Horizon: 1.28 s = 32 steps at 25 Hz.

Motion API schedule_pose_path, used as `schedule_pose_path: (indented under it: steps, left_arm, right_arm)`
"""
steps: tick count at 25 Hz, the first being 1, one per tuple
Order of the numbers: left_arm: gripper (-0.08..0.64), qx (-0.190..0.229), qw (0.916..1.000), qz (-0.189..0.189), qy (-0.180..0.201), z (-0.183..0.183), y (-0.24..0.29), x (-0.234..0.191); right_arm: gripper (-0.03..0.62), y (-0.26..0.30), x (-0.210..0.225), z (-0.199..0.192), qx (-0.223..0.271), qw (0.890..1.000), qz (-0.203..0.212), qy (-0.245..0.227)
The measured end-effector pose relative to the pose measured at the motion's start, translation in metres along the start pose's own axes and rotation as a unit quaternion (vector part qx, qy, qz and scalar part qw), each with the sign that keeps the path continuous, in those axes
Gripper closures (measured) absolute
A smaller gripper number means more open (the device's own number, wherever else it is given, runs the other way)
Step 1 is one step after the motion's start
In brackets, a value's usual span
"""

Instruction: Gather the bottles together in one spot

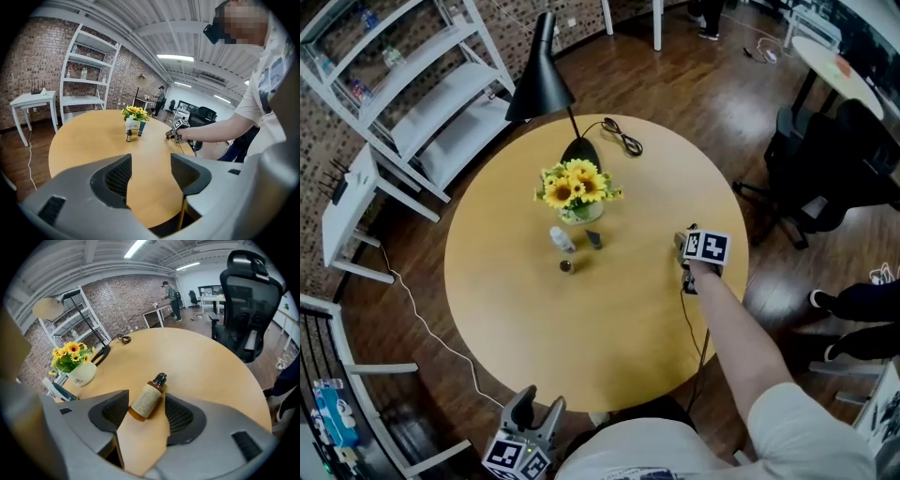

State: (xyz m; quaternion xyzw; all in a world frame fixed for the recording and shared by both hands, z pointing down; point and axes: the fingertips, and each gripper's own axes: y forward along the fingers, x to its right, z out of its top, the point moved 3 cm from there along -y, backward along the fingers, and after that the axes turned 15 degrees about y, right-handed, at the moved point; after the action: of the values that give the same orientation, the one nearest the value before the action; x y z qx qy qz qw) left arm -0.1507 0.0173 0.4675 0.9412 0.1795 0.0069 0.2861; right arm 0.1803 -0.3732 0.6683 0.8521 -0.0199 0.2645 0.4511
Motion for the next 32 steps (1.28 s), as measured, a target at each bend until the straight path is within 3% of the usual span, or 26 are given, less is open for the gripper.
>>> schedule_pose_path:
  steps: [3,8,14,20,26,32]
  left_arm:
    - [0.321,-0.005,1.0,0.005,-0.005,-0.004,0.0,-0.001]
    - [0.321,-0.004,1.0,-0.003,0.002,-0.004,0.0,-0.002]
    - [0.321,0.021,0.9991,-0.036,0.005,-0.003,0.0,0.005]
    - [0.321,0.081,0.9924,-0.092,0.008,0.023,-0.016,0.006]
    - [0.322,0.132,0.9778,-0.16,-0.028,0.029,-0.047,0.011]
    - [0.322,0.185,0.9477,-0.249,-0.075,0.029,-0.104,0.028]
  right_arm:
    - [0.416,0.0,0.004,-0.005,0.0,0.998,-0.026,-0.056]
    - [0.428,-0.013,0.008,-0.015,-0.004,0.995,-0.011,-0.097]
    - [0.428,-0.094,-0.018,-0.066,0.008,0.983,0.088,-0.161]
    - [0.428,-0.213,-0.082,-0.152,0.004,0.966,0.186,-0.181]
    - [0.428,-0.328,-0.151,-0.232,0.032,0.94,0.258,-0.222]
    - [0.428,-0.428,-0.2,-0.318,0.085,0.905,0.31,-0.28]
